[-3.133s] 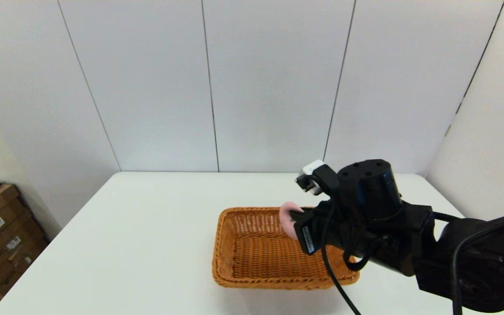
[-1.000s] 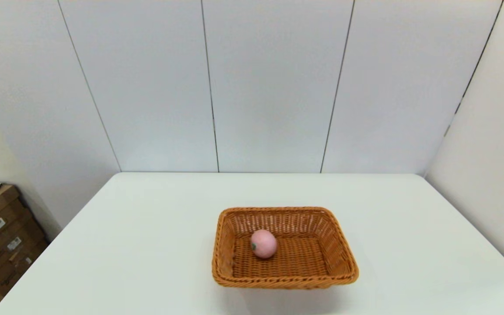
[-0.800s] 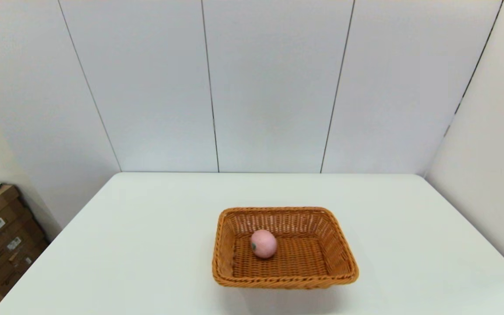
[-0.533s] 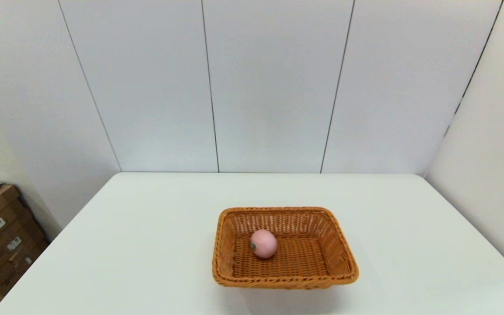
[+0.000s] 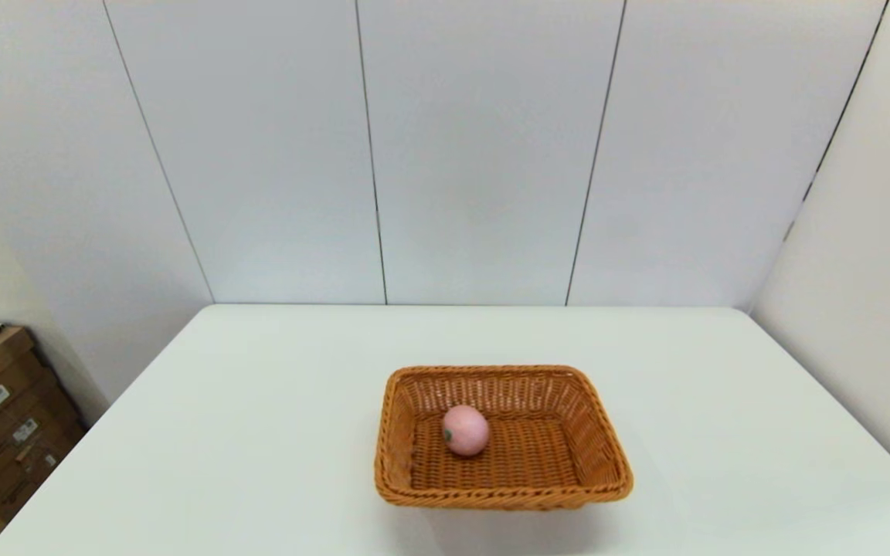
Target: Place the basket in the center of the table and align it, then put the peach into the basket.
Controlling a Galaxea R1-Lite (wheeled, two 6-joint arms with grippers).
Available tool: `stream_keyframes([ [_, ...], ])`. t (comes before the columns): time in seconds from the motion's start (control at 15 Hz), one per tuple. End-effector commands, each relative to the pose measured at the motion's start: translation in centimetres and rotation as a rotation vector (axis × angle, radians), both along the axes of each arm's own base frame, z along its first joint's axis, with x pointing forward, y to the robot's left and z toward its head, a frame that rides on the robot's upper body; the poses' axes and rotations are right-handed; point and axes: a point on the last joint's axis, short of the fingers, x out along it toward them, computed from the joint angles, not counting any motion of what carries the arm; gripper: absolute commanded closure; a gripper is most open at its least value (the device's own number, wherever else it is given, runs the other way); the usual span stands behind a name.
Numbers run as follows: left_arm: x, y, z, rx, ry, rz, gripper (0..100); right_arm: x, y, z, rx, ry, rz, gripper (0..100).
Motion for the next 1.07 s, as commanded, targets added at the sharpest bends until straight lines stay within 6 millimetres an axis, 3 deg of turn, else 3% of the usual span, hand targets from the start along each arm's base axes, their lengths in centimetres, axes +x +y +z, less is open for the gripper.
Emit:
stream_keyframes([
  [0.07,0.0,0.0,0.0,0.0,-0.001,0.001,0,-0.01,-0.01,-0.04,0.022,-0.002,-0.005,0],
  [1.07,0.0,0.0,0.0,-0.002,-0.001,0.001,0,-0.01,-0.02,-0.04,0.055,-0.003,-0.01,0],
])
